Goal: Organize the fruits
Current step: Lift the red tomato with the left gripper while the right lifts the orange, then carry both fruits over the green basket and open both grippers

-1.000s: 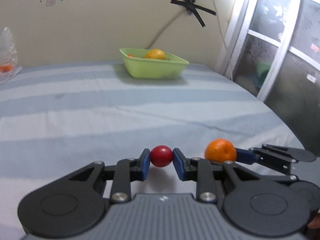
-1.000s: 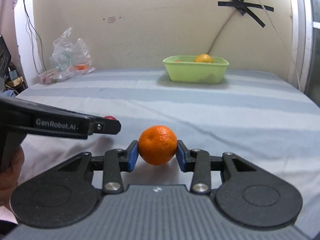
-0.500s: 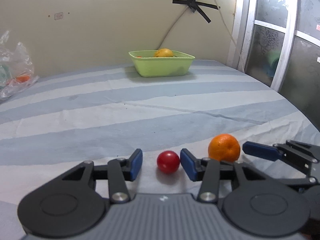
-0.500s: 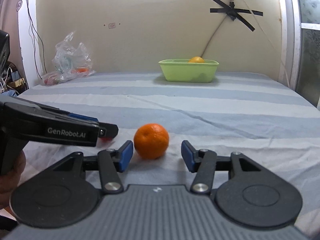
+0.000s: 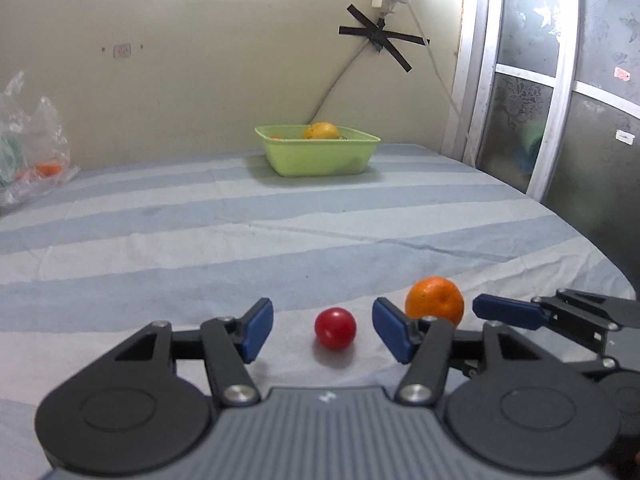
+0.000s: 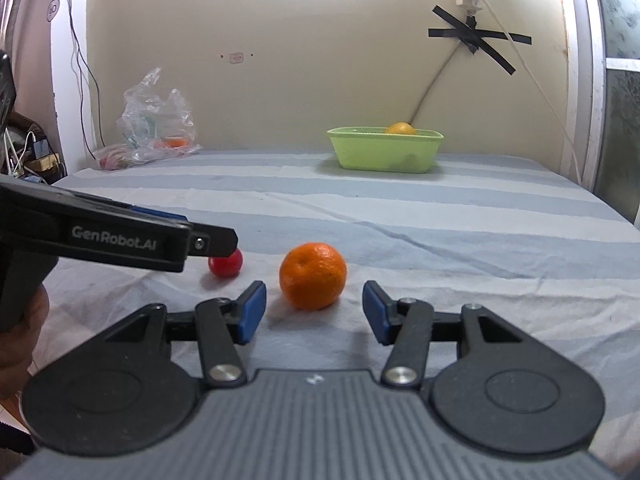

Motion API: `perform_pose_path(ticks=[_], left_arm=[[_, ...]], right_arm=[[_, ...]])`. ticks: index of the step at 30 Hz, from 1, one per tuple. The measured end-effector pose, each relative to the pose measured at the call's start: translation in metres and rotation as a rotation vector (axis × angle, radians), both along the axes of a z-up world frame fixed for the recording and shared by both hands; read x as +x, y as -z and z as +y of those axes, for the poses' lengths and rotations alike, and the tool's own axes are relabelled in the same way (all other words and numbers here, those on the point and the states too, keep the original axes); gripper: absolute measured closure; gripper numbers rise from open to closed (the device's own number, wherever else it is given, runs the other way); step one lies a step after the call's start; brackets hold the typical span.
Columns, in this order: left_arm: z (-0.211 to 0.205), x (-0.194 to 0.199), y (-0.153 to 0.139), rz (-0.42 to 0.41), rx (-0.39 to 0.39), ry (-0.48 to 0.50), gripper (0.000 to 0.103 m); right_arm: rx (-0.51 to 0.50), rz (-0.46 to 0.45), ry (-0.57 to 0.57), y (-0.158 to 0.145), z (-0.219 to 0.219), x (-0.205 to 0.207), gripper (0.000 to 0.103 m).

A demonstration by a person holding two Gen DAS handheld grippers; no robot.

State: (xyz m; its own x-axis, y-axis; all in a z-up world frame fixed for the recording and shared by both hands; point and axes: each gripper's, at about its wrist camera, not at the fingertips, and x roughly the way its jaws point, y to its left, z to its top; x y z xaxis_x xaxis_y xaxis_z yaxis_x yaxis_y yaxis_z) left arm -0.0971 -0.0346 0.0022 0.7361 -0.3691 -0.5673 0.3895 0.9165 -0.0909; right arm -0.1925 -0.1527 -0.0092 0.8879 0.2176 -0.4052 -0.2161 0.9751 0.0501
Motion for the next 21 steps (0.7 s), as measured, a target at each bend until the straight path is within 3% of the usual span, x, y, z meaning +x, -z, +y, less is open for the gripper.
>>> perform_pose_path(ticks=[7, 10, 13, 14, 15, 16, 21], left_arm=[[-0.007, 0.008, 0.005, 0.037, 0.001, 0.027, 0.051], [-0.006, 0.010, 0.012, 0.082, -0.007, 0.015, 0.057], [-0.004, 0.006, 0.015, 0.058, -0.007, 0.004, 0.065], [-0.004, 0.006, 0.015, 0.052, -0.005, 0.003, 0.072], [-0.004, 0.006, 0.016, 0.050, -0.010, 0.004, 0.077], [-0.002, 0.007, 0.016, 0.052, -0.022, 0.006, 0.077], [0.003, 0.028, 0.006, 0.084, -0.108, 0.037, 0.078]], right_arm=[[-0.034, -0.021, -0.009, 0.000, 0.006, 0.003, 0.047], [-0.047, -0.035, -0.006, -0.001, 0.008, 0.003, 0.047], [-0.057, -0.026, -0.012, 0.002, 0.011, 0.008, 0.048], [-0.061, -0.019, -0.012, 0.003, 0.011, 0.010, 0.048], [-0.063, -0.016, -0.007, 0.004, 0.012, 0.012, 0.049], [-0.066, -0.013, -0.004, 0.005, 0.012, 0.014, 0.058], [-0.053, -0.011, -0.014, -0.002, 0.010, 0.021, 0.061]])
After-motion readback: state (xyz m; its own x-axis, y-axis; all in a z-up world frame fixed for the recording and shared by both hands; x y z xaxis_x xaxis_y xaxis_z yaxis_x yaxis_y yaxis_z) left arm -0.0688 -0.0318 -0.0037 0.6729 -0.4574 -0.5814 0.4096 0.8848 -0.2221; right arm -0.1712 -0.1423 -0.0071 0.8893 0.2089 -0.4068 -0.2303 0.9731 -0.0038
